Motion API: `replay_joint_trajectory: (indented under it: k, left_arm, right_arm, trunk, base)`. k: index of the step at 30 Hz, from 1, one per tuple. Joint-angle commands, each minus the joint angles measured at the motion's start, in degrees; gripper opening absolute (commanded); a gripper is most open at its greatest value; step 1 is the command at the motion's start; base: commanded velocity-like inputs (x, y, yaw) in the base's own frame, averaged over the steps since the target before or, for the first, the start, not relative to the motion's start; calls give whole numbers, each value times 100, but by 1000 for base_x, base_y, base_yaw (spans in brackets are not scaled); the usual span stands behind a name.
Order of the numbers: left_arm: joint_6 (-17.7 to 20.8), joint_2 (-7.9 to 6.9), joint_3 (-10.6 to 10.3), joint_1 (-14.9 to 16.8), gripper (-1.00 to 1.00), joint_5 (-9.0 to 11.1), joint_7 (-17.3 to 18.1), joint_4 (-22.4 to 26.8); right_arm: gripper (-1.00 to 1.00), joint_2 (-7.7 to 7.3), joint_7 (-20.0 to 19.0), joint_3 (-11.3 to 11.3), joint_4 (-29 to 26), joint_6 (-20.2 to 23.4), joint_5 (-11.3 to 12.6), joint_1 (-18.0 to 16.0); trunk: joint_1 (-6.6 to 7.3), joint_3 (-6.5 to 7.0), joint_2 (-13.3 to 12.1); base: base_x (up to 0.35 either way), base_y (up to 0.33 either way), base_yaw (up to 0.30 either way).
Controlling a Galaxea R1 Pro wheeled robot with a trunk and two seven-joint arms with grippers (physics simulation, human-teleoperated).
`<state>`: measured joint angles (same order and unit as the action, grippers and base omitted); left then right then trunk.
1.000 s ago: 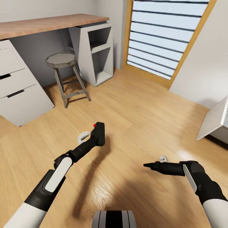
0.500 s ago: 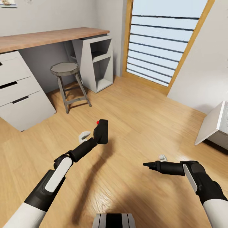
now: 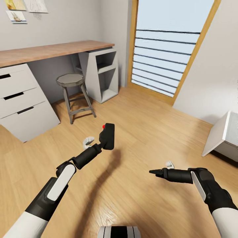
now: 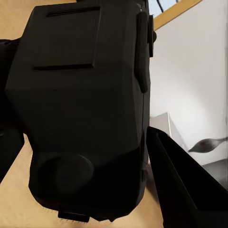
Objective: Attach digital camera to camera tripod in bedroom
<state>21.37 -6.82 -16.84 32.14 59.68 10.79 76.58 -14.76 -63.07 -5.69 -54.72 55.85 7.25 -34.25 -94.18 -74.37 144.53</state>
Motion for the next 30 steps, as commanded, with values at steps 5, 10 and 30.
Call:
replay_joint_trajectory:
  k: [5,10,30]
  left_arm:
    - [11,-3,-3,3,-100,30,11,-2]
    - [4,-3,-3,3,-100,28,11,-3]
    - [-1,-3,-3,3,-100,35,8,-19]
  right_arm:
    - [100,3,-3,-3,2,24,3,-2]
    - [100,7,-3,-3,0,22,-10,-2]
    - [100,8,-3,13,1,22,-13,-1]
  trunk:
    - [14,107,-5]
    - [26,218,-12]
    - [78,661,-39]
  base:
    - [0,0,0]
    - [0,0,0]
    - [0,0,0]
